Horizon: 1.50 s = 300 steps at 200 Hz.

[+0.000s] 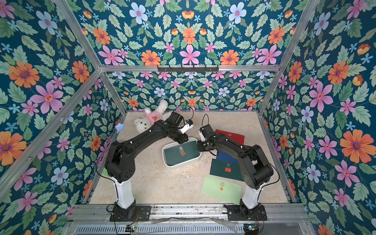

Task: Put the sealed envelopes into the storage box
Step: Place the storage box at the center of the board, then move the envelope to the center of the board.

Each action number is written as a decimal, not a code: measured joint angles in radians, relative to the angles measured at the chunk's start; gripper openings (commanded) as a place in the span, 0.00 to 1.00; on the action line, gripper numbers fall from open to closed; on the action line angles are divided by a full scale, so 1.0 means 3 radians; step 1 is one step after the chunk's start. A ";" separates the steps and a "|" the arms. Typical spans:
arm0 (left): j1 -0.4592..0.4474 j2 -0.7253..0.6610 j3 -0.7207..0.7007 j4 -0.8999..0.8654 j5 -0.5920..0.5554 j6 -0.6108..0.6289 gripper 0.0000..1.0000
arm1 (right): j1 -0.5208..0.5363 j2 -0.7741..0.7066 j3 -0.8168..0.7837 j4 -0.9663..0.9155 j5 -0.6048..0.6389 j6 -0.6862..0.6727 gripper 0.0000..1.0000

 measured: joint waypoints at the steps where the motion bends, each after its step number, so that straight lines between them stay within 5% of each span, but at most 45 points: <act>1: 0.0001 -0.0004 0.0003 0.0000 -0.0003 -0.0004 0.40 | -0.0001 0.0000 -0.0001 0.0003 0.0001 0.0005 0.12; 86: 0.0245 -0.0459 0.0003 0.0046 -0.0440 -0.0633 0.42 | -0.0031 0.0145 0.0032 0.0357 0.0201 0.0830 0.14; 135: 0.0275 -0.0795 -0.0402 0.0057 -0.0510 -0.0989 0.44 | -0.0033 0.0065 0.0112 0.0390 0.0277 0.1022 0.46; 159: 0.0253 -0.1024 -0.0739 0.0046 -0.0436 -0.1175 0.45 | -0.0033 -0.0214 0.0017 0.0276 0.0285 0.0931 0.54; 218: -0.0172 -0.1567 -0.1541 0.0041 -0.0323 -0.1615 0.46 | 0.0225 -0.1094 -0.0805 -0.0278 0.0220 0.0871 0.57; 300: -0.0432 -0.1933 -0.2485 0.0411 -0.0313 -0.2229 0.47 | 0.0888 -0.1603 -0.1820 -0.0443 0.0084 0.1600 0.57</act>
